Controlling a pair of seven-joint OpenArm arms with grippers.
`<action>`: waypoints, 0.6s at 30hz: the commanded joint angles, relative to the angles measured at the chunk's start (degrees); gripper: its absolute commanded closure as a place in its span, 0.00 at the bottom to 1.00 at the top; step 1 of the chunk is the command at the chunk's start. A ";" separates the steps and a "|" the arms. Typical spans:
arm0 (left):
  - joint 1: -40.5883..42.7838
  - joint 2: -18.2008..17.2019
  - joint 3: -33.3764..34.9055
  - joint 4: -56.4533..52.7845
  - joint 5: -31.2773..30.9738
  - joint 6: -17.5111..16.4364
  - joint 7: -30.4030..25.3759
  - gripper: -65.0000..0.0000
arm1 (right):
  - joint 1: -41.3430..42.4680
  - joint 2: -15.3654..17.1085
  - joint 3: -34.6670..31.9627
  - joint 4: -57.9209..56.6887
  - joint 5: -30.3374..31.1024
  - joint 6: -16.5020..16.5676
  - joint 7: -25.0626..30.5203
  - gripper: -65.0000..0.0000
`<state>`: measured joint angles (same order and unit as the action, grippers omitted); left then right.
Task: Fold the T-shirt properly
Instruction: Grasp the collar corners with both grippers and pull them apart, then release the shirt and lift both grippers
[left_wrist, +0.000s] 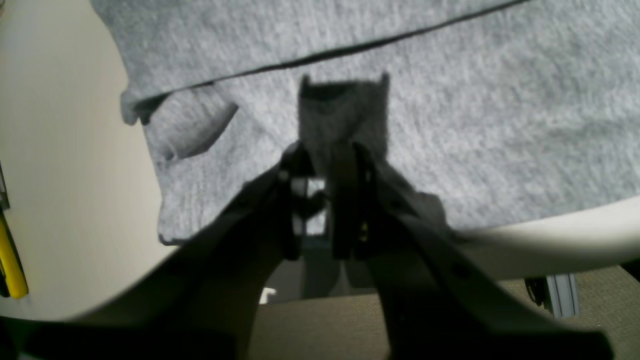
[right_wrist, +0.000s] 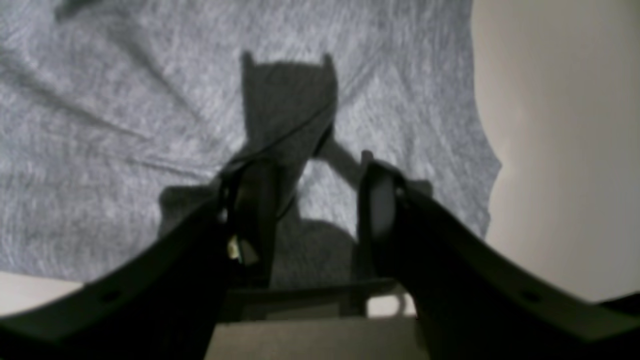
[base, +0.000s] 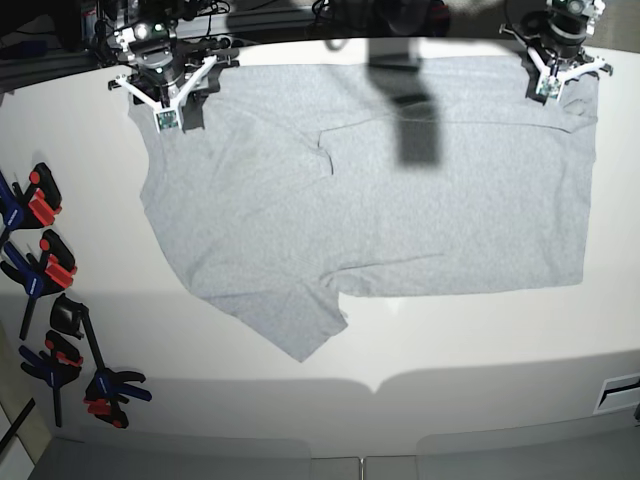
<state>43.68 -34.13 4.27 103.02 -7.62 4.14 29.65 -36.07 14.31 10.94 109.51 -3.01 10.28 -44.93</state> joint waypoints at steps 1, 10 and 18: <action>2.08 -0.02 0.59 -0.92 -2.23 -2.19 6.86 0.86 | -0.31 0.61 0.35 1.49 -0.90 -0.66 -0.35 0.59; 2.36 -0.02 0.59 -0.09 1.46 -2.16 9.22 0.86 | -0.11 0.63 0.35 6.71 -1.29 -0.66 -1.42 0.59; 2.80 -0.04 0.59 6.93 4.59 -2.16 9.09 0.86 | -0.09 0.63 0.35 7.39 -1.29 -0.66 -1.40 0.59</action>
<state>45.43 -33.91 4.64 109.38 -2.26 2.81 38.17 -36.18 14.35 10.98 115.63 -4.27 10.28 -47.44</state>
